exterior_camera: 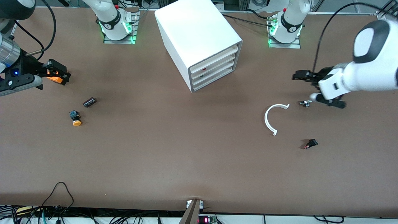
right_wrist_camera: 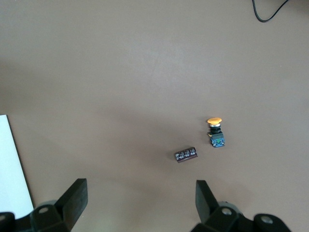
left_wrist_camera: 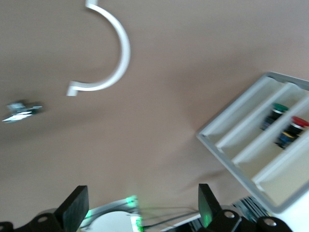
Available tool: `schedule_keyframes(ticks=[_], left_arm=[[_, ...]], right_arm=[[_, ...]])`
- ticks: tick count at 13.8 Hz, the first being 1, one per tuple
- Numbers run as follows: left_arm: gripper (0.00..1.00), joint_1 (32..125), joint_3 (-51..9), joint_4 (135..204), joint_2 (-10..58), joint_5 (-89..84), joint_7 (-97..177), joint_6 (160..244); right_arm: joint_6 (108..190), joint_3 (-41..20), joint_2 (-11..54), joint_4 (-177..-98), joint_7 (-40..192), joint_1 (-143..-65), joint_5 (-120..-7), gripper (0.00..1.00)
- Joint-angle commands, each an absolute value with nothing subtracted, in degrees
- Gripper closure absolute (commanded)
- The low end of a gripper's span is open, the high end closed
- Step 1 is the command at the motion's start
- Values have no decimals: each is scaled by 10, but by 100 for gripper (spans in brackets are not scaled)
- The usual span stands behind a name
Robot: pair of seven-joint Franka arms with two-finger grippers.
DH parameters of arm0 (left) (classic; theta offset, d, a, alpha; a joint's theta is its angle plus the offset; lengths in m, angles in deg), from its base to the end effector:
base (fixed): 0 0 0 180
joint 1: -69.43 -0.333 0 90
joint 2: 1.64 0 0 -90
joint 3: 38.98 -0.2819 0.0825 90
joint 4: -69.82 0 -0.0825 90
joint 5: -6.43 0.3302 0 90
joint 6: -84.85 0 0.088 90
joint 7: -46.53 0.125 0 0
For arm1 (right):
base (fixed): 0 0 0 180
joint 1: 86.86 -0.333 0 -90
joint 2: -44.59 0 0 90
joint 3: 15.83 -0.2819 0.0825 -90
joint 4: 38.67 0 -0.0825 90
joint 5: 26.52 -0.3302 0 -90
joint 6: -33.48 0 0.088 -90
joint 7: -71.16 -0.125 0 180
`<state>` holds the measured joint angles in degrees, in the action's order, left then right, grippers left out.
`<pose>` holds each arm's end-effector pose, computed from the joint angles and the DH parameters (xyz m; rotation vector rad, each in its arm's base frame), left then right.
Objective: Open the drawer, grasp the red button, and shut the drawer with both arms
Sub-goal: 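Reach the left gripper toward the white cabinet's drawer handle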
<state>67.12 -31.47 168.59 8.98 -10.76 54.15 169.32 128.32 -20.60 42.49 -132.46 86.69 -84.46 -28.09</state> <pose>0.4956 -0.0813 0.4199 2.7344 -0.2601 -0.5961 0.5148 0.0239 0.5334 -3.0721 -0.4797 0.0227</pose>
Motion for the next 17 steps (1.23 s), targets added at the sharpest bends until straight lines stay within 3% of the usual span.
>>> schedule_keyframes(ticks=[1,11,17], left_arm=[[0,669,-291,1677,130,-169,560,1683],[2,670,-202,1679,260,-302,705,1705],[14,676,-197,1695,335,-390,852,1724]], right_arm=[[1272,-211,419,-1311,859,-838,-274,1],[1272,-211,419,-1311,859,-838,-274,0],[1273,-211,419,-1310,859,-837,-275,0]])
